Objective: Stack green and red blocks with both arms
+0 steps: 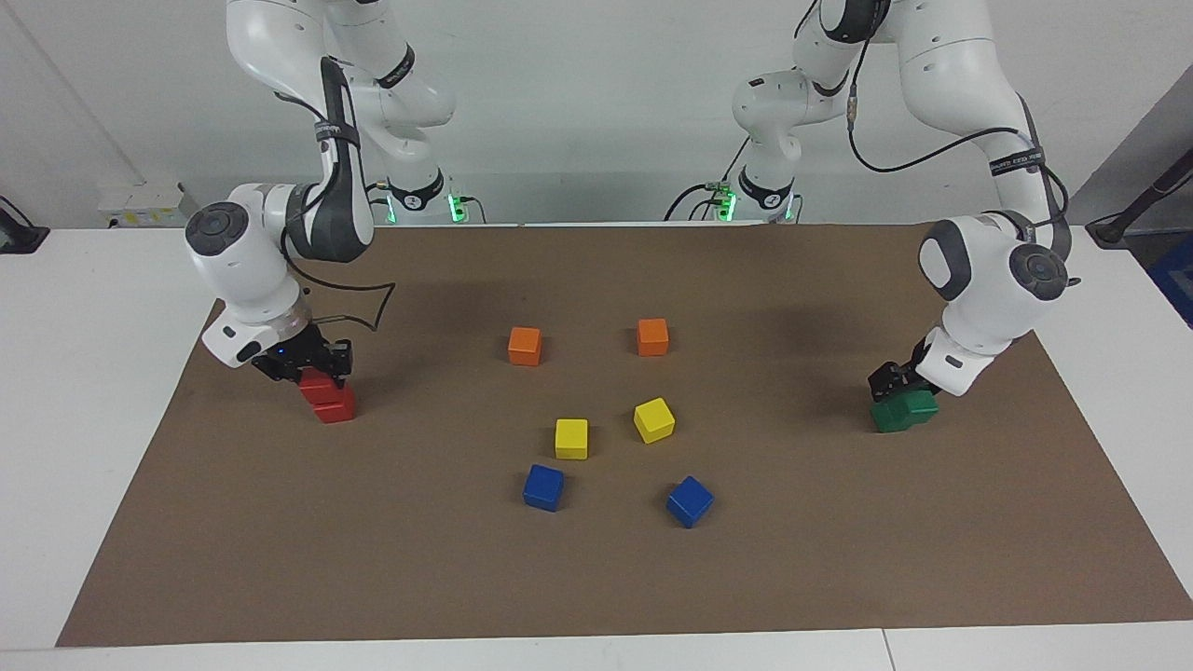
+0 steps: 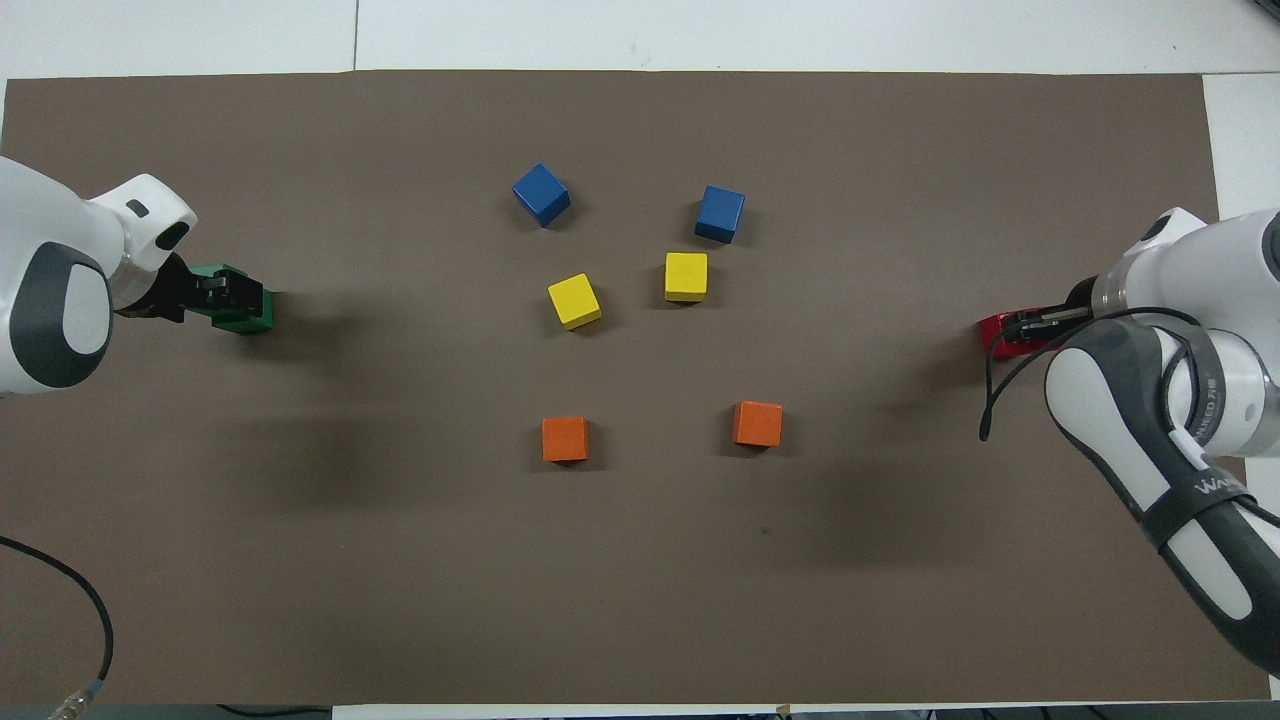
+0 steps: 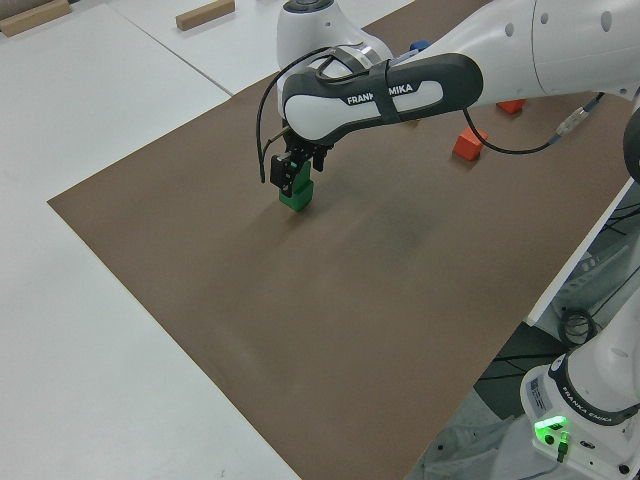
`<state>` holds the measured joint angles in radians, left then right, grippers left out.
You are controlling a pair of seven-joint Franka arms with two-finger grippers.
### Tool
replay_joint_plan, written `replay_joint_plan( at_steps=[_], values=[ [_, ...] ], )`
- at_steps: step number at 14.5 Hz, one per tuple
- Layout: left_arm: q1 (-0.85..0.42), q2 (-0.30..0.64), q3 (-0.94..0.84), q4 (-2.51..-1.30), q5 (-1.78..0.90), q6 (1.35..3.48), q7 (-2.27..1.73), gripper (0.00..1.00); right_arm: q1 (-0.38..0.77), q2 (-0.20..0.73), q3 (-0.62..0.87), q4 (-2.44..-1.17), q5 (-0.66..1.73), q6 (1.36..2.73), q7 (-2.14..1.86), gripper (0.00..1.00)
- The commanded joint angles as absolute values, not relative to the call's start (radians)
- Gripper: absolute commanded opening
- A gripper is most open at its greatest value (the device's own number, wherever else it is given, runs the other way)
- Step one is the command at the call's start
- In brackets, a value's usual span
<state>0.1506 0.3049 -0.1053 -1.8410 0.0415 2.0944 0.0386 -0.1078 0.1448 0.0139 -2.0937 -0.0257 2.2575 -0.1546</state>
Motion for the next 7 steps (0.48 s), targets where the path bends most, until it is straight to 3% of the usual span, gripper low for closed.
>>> replay_joint_plan(
  at_steps=[1,7],
  values=[
    [0.146,0.230,-0.100,-1.824,0.028,2.004,0.052,1.00,-0.124,0.141,0.025,-2.105,-0.029,2.275,-0.187,0.00],
    [0.153,0.089,-0.100,-1.822,0.028,1.823,0.055,1.00,-0.124,0.143,0.025,-2.105,-0.031,2.276,-0.184,0.00]
  ],
)
